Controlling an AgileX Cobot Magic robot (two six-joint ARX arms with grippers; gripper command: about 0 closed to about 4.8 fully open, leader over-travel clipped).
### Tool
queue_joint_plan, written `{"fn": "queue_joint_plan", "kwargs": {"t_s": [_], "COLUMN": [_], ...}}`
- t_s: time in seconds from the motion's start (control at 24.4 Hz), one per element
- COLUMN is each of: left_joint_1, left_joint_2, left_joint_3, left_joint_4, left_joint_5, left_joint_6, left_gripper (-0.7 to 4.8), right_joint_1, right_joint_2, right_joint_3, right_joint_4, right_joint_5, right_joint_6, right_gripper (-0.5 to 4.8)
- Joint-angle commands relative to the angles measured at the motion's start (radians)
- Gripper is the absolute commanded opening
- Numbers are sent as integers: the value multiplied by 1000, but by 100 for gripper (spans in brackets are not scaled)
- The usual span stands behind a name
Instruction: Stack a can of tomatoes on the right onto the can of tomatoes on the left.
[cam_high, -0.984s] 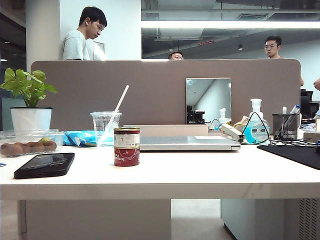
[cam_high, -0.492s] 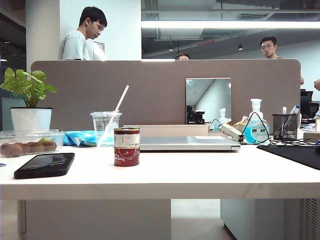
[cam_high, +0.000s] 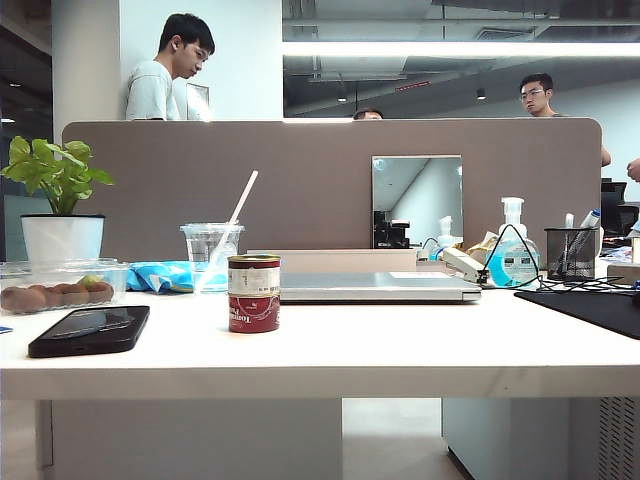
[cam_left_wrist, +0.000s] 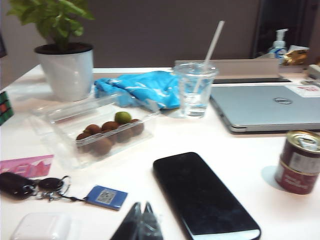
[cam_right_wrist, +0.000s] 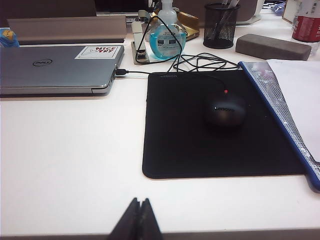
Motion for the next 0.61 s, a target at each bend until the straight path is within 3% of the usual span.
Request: {"fn": "queue_joint_plan", "kwargs": {"t_s": [0.04, 0.61], "left_joint_1": [1, 0], "left_joint_2": [1, 1], "left_joint_3": [3, 3], "left_joint_4": [8, 0], "left_joint_5": [-55, -67], "left_joint_6": [3, 4], "left_gripper": [-4, -4], "right_joint_1": [0, 0], "right_joint_2": [-1, -1], "right_joint_3": [-8, -8], "right_joint_4": [10, 10], "right_joint_5": [-2, -2], "right_joint_6": [4, 4], "right_gripper": [-5, -5]}}
